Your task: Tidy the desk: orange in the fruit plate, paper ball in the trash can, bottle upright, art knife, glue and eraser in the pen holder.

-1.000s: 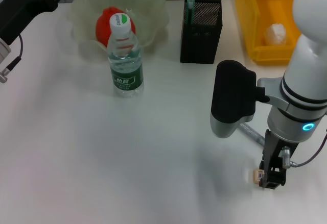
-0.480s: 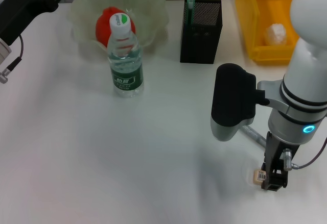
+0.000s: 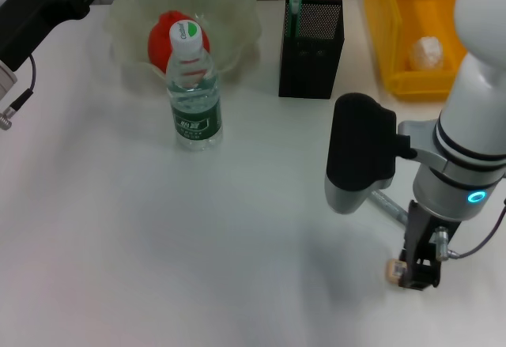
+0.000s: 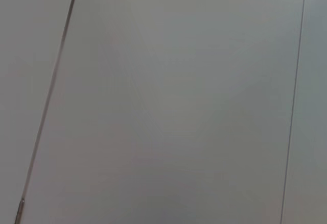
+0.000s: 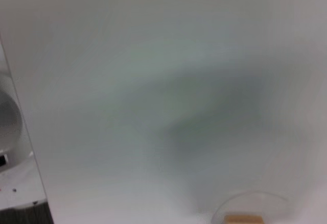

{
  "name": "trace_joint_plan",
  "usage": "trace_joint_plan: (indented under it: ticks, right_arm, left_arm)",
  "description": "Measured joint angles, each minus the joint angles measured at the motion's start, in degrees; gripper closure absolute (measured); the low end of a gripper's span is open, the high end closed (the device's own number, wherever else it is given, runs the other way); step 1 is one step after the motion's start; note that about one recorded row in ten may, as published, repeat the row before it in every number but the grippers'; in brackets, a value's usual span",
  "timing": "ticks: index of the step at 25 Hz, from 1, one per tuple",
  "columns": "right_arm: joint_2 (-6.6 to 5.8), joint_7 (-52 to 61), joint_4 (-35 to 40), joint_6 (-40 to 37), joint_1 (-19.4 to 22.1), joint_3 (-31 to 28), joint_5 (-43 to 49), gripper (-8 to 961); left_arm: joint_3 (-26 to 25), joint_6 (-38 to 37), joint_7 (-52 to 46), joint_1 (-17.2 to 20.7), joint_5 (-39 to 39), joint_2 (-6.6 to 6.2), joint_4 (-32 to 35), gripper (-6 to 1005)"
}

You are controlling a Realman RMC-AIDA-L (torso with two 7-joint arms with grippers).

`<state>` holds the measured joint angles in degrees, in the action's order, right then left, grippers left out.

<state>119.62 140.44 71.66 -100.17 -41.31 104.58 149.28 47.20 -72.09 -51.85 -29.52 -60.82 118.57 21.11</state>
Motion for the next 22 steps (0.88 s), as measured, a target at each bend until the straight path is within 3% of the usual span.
trace_joint_plan:
  ticks: [4,5,9,13,15,22]
  right_arm:
    - [-0.02,-0.7,3.1,0.0,1.3,-3.0,-0.2,690]
    - [0.00,-1.3,6.0,0.3,2.6,-6.6,-0.4,689]
    - [0.05,-1.4,10.7,2.9,4.6,-11.3,-1.7,690]
    - [0.05,-0.6,15.9,10.6,6.8,-17.0,-3.9,692]
    - [0.01,0.0,16.7,18.8,7.2,-21.0,-7.0,692]
    - [-0.18,1.4,14.1,31.1,5.2,-25.7,-10.0,692]
  left_arm:
    - [0.0,0.0,0.0,0.1,0.0,0.00,0.1,373]
    - [0.0,0.0,0.0,0.1,0.0,0.00,0.1,373]
    - [0.0,-0.1,0.0,0.5,0.0,0.06,0.1,373]
    - [0.0,-0.1,0.0,0.6,0.0,0.09,0.2,373]
    - [0.0,-0.3,0.0,0.6,0.0,0.09,0.2,373]
    - [0.0,-0.3,0.0,0.6,0.0,0.09,0.1,373]
